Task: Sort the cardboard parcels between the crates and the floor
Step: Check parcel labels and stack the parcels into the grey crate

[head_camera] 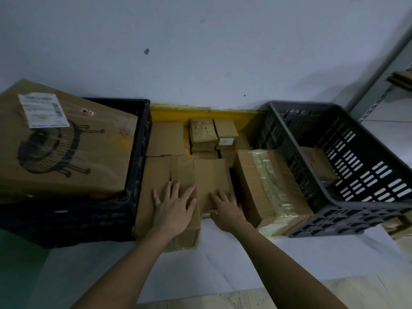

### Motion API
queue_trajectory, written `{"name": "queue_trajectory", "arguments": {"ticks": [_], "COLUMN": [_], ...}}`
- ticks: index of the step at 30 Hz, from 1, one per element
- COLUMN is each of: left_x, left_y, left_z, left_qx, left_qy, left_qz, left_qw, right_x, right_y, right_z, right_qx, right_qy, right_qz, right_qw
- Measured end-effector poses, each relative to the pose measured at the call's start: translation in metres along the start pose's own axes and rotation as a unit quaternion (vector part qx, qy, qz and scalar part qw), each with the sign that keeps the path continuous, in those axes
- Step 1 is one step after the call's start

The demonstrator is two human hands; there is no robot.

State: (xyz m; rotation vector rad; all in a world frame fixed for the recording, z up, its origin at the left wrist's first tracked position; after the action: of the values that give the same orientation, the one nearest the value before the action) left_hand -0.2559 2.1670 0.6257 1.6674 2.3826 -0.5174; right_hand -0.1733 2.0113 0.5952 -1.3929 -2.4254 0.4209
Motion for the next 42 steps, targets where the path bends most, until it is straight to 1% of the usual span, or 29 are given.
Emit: {"name": "queue_trajectory", "arguments": {"ticks": [4, 7, 9, 10, 13, 17, 21, 25, 29, 32, 36, 39, 42], "left_x": [-0.002, -0.006, -0.015, -0.02, -0.044, -0.094, -0.164, -0.247, -0.33, -0.401, -0.423, -0.445, -0.447], "left_y": [0.0, 0.007, 0.013, 0.017, 0.029, 0.049, 0.069, 0.092, 0.127, 0.161, 0.184, 0.212, 0.235], "left_z": [-0.008, -0.025, -0.04, -0.046, -0.064, -0.075, -0.075, -0.073, -0.059, -0.037, -0.006, 0.023, 0.053], "left_qx": [0.01, 0.048, 0.064, 0.06, 0.014, -0.025, -0.057, -0.096, -0.104, -0.093, -0.051, 0.008, 0.062], "left_qy": [0.024, 0.048, 0.066, 0.071, 0.052, 0.032, 0.006, -0.028, -0.034, -0.017, -0.014, -0.011, -0.024], "left_qz": [0.005, 0.012, 0.015, 0.019, 0.041, 0.092, 0.134, 0.175, 0.2, 0.196, 0.178, 0.133, 0.08], "left_qw": [1.0, 0.998, 0.996, 0.995, 0.998, 0.995, 0.989, 0.98, 0.974, 0.976, 0.983, 0.991, 0.995], "right_x": [0.0, 0.001, -0.004, -0.007, -0.025, -0.066, -0.127, -0.202, -0.284, -0.359, -0.397, -0.443, -0.467], "right_y": [0.002, -0.002, -0.007, -0.01, -0.021, -0.033, -0.038, -0.033, -0.025, -0.007, 0.01, 0.039, 0.064], "right_z": [-0.019, -0.037, -0.055, -0.067, -0.108, -0.152, -0.181, -0.201, -0.212, -0.219, -0.212, -0.199, -0.179], "right_qx": [-0.037, -0.072, -0.103, -0.115, -0.163, -0.224, -0.255, -0.278, -0.282, -0.258, -0.196, -0.152, -0.093], "right_qy": [-0.003, 0.012, 0.024, 0.031, 0.051, 0.095, 0.126, 0.157, 0.159, 0.168, 0.179, 0.22, 0.246], "right_qz": [-0.015, -0.026, -0.052, -0.065, -0.082, -0.058, -0.051, -0.045, -0.011, 0.034, 0.074, 0.117, 0.14], "right_qw": [0.999, 0.997, 0.993, 0.991, 0.982, 0.968, 0.957, 0.947, 0.946, 0.951, 0.961, 0.957, 0.955]}}
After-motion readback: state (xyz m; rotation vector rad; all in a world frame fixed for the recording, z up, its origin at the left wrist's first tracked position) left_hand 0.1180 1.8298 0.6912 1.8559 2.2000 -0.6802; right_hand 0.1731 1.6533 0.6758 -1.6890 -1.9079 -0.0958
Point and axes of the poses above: each hand's wrist, its own y-axis towards the middle knuckle, its own z-axis out of the palm, x = y × z, the point moved 2 cm from there along y, towards the middle knuckle, and after that the axes turned 7 degrees about -y, right-handed, at the moved point
